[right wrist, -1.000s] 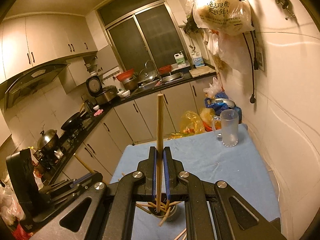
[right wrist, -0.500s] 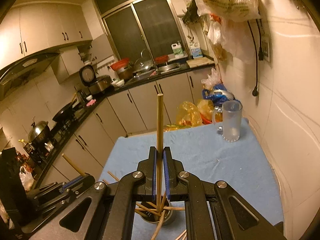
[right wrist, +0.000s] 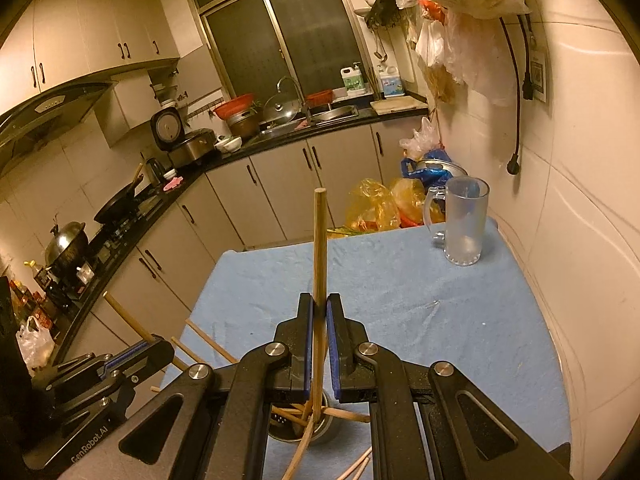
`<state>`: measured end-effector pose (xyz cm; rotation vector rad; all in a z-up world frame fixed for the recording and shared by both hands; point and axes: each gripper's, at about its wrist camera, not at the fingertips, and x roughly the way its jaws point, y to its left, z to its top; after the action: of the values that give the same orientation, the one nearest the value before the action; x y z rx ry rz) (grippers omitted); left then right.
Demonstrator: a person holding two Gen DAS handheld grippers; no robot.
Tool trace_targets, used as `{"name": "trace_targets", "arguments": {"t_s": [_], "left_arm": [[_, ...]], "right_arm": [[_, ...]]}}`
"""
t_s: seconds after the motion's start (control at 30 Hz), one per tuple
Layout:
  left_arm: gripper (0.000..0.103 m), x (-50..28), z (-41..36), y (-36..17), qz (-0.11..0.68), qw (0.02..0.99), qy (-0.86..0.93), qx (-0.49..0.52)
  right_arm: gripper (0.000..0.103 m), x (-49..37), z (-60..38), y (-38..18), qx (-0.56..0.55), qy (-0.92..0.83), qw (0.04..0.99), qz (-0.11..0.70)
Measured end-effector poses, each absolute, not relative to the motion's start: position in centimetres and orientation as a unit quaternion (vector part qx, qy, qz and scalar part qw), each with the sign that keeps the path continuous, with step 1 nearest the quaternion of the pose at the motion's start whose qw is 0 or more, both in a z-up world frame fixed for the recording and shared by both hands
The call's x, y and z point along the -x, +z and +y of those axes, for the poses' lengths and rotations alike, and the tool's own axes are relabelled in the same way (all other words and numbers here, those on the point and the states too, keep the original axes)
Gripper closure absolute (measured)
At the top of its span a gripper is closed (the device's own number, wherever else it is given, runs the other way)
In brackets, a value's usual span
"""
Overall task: Organize utensils
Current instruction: 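Lower both held chopsticks into the black cup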
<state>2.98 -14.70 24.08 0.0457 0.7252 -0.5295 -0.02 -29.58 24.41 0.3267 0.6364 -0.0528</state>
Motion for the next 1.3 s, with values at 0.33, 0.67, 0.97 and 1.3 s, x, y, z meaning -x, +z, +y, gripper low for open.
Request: {"name": "trace_targets", "arguments": {"t_s": [0.33,0.67,0.97,1.3], "left_arm": [[0.097,-3.4,-14.6,22.8,0.362,0.897,-0.252,-0.025],[0.097,-3.6,-14.6,21.9,0.369,0.895,-0.25,-0.028],[0.097,-4.0,-14.7,21.1,0.377,0.892,-0.249,-0.031],[0.096,-4.4,-14.7,20.5,0.382,0.89,-0.248,-0.035]], "right_arm": [[0.096,-0.9,-28.9,22.1,-0.15,-0.017,0.93,0.335],[0.096,-1.2,-28.7,20.1,-0.153,-0.012,0.922,0.355],[0.096,-1.7,-28.2,19.2,-0.149,-0.006,0.917,0.369],[0.096,-2.5,-27.7,18.6,-0.148,-0.002,0.913,0.381]]}}
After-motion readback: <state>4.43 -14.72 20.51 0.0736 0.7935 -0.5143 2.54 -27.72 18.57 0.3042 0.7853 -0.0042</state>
